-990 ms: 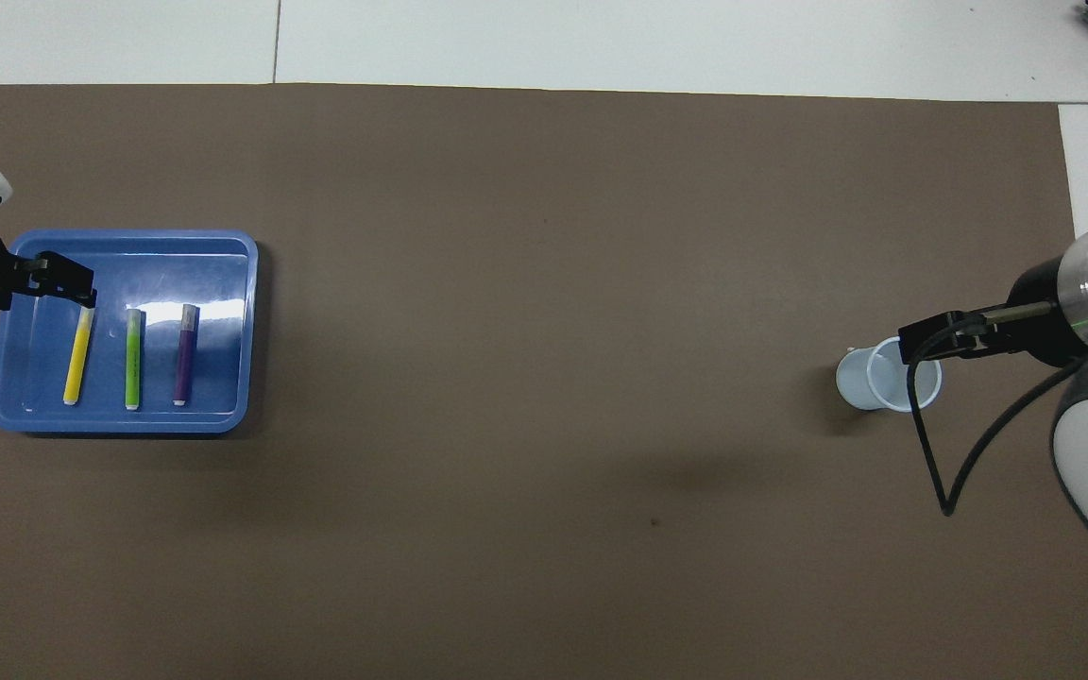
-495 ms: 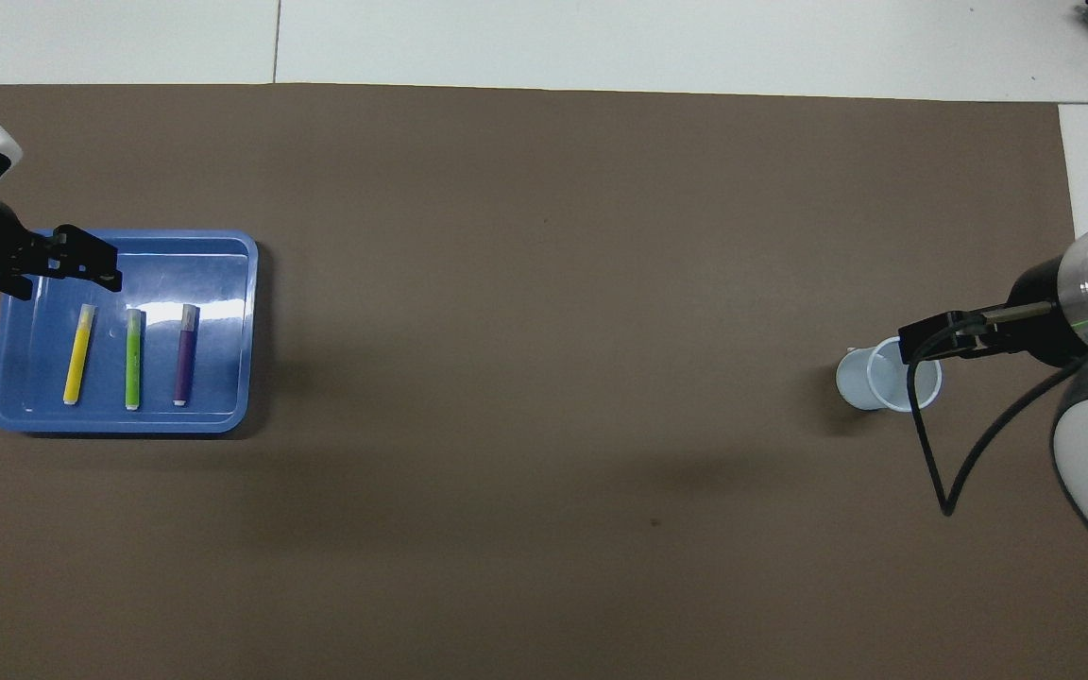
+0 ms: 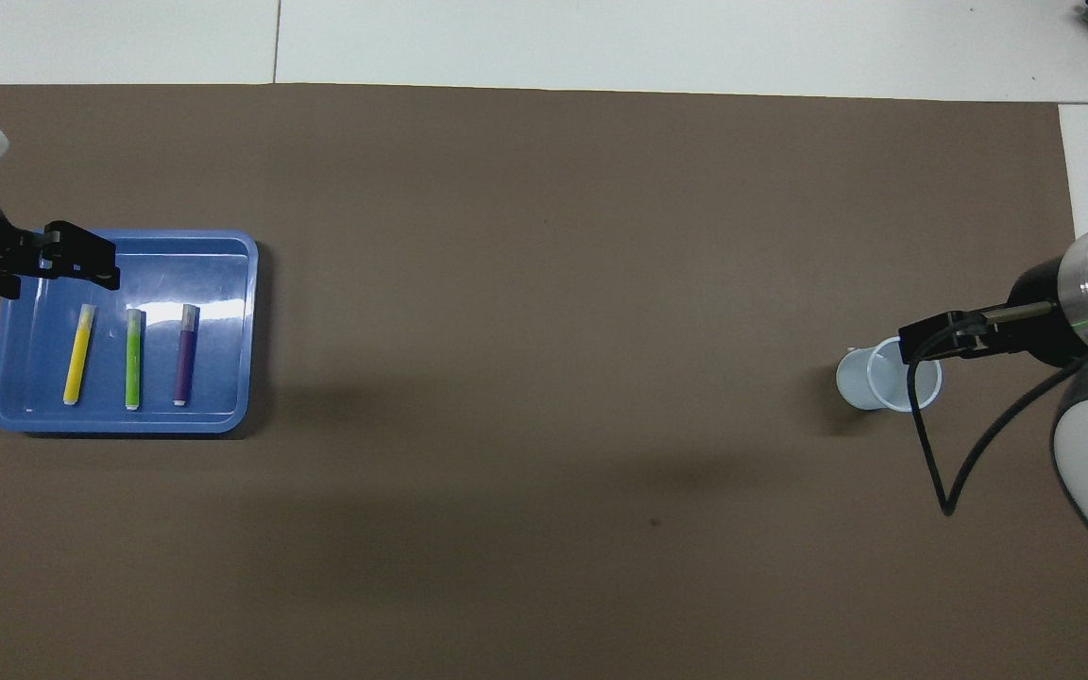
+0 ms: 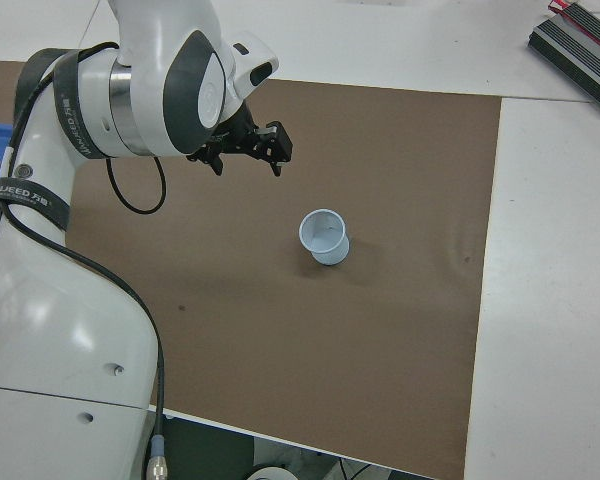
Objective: Right arm passes pens to left for tray arrangement
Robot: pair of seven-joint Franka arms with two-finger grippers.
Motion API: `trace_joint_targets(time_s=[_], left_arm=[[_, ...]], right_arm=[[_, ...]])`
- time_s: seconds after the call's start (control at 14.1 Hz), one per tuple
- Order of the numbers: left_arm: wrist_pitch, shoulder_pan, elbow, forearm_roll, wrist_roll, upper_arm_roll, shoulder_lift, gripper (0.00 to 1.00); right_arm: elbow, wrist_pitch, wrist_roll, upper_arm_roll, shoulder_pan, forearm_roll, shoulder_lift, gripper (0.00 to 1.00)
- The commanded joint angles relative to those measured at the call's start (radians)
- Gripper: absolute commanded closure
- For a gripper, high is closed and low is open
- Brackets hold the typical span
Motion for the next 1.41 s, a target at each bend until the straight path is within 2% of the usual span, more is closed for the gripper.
trace_joint_targets(time_s=[0.0,0.42,0.78,1.13,1.34], left_arm=[[-0.045,-0.028,-0.001,-0.010,-0.007,0.020,-0.043,0.00],[-0.183,-0.057,-0.001,-0.008,-0.005,0.023,-0.107,0.00],[-0.242,-0.071,-0.011,-0.005,-0.007,0.029,-0.144,0.00],[-0.199,-0.066,-0.060,-0.008,-0.011,0.029,-0.167,0.00],[-0.115,-0.060,-0.159,-0.010,-0.013,0.031,-0.210,0.00]], right_arm=[[0.001,0.006,-0.004,0.000,-0.008,0.016,-0.004,0.00],[0.001,0.006,-0.004,0.000,-0.008,0.016,-0.004,0.00],[0.001,0.006,-0.004,0.000,-0.009,0.016,-0.004,0.00],[0.001,0.006,-0.004,0.000,-0.008,0.016,-0.004,0.00],[0.001,0.006,-0.004,0.000,-0.008,0.018,-0.004,0.00]])
